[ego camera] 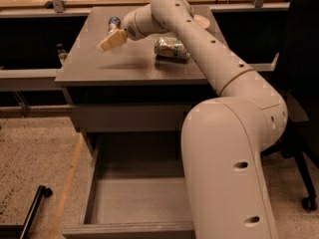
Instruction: Place redbull can into middle drawer
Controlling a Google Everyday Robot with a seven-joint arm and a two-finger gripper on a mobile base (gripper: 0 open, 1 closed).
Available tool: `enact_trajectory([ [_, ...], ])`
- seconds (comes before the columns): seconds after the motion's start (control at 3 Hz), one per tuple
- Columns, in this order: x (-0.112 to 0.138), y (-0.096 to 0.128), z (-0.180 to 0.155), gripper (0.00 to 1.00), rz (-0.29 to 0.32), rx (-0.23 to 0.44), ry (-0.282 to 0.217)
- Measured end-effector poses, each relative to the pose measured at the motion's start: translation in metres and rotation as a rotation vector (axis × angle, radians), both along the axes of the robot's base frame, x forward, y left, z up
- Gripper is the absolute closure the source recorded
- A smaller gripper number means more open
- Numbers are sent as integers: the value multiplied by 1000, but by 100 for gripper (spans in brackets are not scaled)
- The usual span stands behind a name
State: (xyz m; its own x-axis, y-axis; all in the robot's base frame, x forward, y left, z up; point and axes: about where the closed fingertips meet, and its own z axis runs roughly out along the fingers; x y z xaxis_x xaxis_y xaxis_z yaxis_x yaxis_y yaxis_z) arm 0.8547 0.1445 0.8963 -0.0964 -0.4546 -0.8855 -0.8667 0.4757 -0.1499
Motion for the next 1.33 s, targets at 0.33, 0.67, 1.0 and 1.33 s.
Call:
enact_trajectory([
  [0.33,17,26,-2,0,-25,77,-30],
  [0.67,36,44,-7,0,-55,137,-46],
  [1.0,56,47,-16,0,-117,196,-51],
  [1.33,73,43,-23,0,-184,242,-52],
])
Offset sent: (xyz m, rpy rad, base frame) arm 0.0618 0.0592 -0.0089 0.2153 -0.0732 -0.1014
